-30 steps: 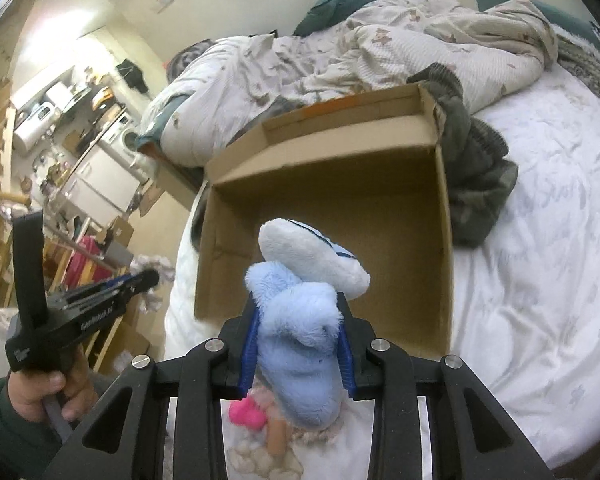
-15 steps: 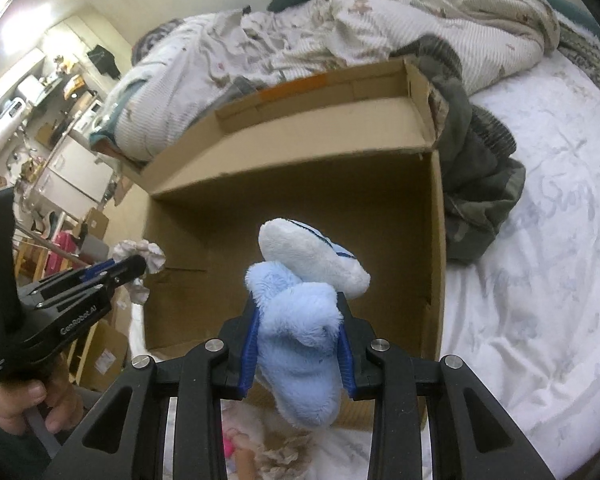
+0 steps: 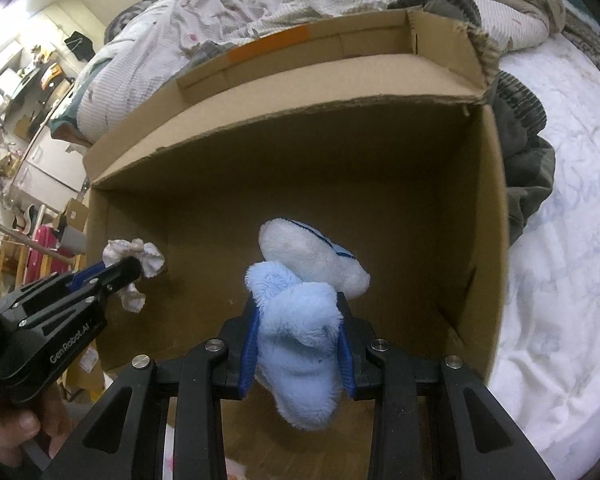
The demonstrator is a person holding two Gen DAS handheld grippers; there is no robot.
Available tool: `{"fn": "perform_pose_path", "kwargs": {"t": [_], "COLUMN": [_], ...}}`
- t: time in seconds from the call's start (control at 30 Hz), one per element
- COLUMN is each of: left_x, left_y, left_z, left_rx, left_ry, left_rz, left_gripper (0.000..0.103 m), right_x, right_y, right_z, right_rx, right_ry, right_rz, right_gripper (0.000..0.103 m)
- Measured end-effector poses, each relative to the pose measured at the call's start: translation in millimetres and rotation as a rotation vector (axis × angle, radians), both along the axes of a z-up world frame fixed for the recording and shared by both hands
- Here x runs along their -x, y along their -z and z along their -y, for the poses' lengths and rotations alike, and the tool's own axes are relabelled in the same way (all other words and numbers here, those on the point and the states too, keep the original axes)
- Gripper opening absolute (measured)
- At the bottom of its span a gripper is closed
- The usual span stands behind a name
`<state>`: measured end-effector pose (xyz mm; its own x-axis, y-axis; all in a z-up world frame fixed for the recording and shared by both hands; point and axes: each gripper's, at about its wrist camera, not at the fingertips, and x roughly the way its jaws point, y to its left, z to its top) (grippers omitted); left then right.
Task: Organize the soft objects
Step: 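Carry the scrunchie into the box with the left gripper while the right carries the socks in, release both, then lift both open grippers out of the box back over the bed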
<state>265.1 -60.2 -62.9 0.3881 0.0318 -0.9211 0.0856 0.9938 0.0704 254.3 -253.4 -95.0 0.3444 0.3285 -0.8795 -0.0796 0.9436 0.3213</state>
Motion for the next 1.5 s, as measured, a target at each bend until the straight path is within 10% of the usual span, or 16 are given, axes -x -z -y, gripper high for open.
{"fn": "perform_pose_path", "kwargs": {"t": [0.23,0.43,0.57,0.93,1.5], "left_x": [2,13,21,90,153], "left_y": [20,12,2,-48,-35], "left_z": [-7,-4,3,-16,-52], "left_rx": [0.038,0.094,0.039,0.138,0.184], "left_ry": [-0.076,-0.052,-0.018,0.051,-0.018], "left_rz": [-0.067,-0.036,-0.004,0.096,0.089], "left_gripper": [0.020,0.063,0.064,0.072,0.072], "right_x": [2,10,24,88,156], "right_y": [8,-2,-20,-50,-40], "right_z": [6,9,1,10,6], "right_rx": [-0.004,-0.053,-0.060,-0.020,0.083], "right_ry": [0.045,0.033,0.004,-0.015,-0.027], "right_rz": [-0.012,0.013,0.071,0.124,0.171], "right_gripper": [0.036,0.059,0.085,0.092,0.093]}}
